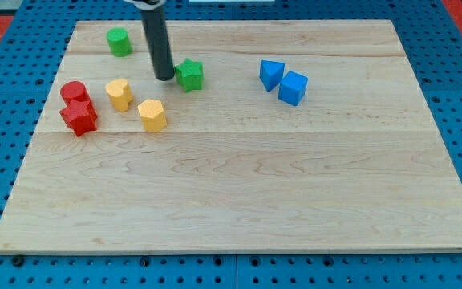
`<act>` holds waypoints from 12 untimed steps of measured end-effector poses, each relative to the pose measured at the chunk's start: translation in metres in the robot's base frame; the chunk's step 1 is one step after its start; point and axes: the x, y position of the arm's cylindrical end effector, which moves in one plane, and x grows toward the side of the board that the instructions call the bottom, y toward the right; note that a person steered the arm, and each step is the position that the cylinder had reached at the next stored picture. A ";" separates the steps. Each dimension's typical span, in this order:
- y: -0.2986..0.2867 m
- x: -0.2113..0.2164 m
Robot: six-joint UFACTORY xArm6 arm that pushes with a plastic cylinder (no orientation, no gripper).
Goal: Place the green blocks at the top left side of the board
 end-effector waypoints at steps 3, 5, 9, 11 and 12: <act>0.051 0.028; 0.103 0.029; -0.014 -0.019; -0.065 -0.033; -0.060 -0.048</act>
